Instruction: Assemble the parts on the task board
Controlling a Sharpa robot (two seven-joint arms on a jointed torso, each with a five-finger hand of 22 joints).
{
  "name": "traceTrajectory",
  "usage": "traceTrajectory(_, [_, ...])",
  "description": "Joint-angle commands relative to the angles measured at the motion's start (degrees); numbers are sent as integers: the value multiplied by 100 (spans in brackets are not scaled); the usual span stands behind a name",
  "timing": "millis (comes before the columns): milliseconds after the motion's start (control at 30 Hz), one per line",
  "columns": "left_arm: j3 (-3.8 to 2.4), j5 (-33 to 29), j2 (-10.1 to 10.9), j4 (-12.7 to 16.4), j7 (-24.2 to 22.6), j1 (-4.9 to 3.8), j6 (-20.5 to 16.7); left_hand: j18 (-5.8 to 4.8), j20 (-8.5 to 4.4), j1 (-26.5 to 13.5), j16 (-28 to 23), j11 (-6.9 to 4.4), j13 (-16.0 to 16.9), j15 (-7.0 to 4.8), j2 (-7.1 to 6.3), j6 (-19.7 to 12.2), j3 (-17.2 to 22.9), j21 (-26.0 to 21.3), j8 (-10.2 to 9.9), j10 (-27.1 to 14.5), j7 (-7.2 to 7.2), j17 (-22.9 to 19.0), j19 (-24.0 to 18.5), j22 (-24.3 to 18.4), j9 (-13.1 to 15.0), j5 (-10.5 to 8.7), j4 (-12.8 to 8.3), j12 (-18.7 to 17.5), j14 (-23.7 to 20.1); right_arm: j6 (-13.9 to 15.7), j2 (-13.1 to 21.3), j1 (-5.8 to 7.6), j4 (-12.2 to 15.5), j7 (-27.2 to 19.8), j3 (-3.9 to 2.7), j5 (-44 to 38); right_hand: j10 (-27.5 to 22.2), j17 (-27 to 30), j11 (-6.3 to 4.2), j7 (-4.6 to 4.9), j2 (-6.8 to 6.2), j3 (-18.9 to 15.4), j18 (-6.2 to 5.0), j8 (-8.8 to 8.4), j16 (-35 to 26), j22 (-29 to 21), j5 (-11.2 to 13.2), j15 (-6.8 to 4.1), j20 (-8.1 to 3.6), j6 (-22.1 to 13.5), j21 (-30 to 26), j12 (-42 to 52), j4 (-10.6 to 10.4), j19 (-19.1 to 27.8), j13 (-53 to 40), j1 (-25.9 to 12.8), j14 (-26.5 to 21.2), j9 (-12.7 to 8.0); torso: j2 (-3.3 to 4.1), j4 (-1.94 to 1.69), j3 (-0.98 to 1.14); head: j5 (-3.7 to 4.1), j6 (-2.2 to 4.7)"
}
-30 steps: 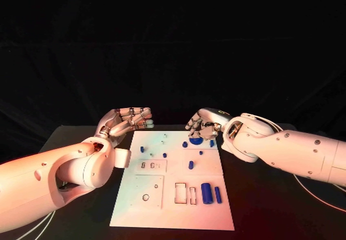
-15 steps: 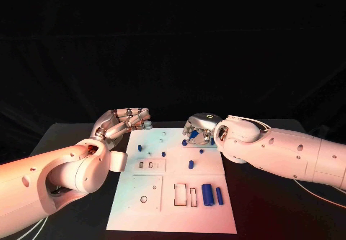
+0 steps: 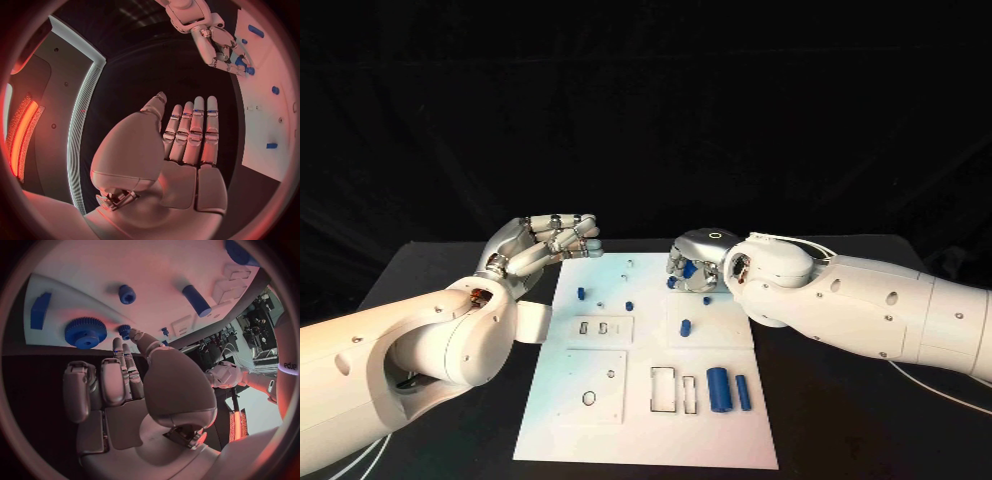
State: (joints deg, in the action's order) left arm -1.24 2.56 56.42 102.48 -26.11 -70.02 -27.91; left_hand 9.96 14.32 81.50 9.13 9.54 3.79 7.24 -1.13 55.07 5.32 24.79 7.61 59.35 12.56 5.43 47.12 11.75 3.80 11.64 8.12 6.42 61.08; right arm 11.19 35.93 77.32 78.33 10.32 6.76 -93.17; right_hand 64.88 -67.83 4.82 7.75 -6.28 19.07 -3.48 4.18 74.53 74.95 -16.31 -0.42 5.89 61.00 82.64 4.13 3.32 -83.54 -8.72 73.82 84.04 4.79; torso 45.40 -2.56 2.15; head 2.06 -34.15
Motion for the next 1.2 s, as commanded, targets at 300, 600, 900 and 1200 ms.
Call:
traceTrajectory(300, [-6,28,20,36,-19,-31,126,59,12,-23,-19,30,-3,26,-14,15,-18,30,-26,-4,26,-10,39,-5,-5,25,-26,-20,-20,-200,-72,2,-73,117,-3,-156,55,-53,-22,-20,-21,75,116,2,74,377,23,30,5,-7,81,42,-61,-64,-21,-12,272,15,77,-32,9,3,20])
traceTrajectory(600, [-7,28,45,47,-12,-50,130,58,12,-26,-29,34,-3,29,-13,13,-17,29,-33,-8,30,-12,39,-8,-5,25,-26,-29,-25,-245,-88,2,-93,155,-3,-156,211,-99,-64,-41,67,189,161,100,137,627,32,0,-13,213,232,101,-121,-170,-61,46,265,76,105,-40,8,1,8])
traceTrajectory(900, [-7,18,51,47,-7,-58,129,55,15,-35,-80,44,-2,45,-1,12,-6,18,-58,-16,38,-22,33,-22,-4,27,-30,-65,-62,52,-92,2,-80,155,-3,-156,515,-154,-183,-150,250,366,217,305,204,918,250,-92,-89,598,404,222,-81,-306,-164,263,263,256,124,-55,7,22,10])
traceTrajectory(1200, [-7,-20,59,23,7,-59,136,54,19,-29,-110,47,-1,52,10,13,9,10,-74,-17,40,-27,26,-32,-3,55,-38,-86,-78,755,-33,7,68,142,-22,75,569,-159,-200,-171,221,337,244,334,217,1044,201,-107,-108,629,477,238,-118,-373,-200,215,262,322,134,-63,4,12,79])
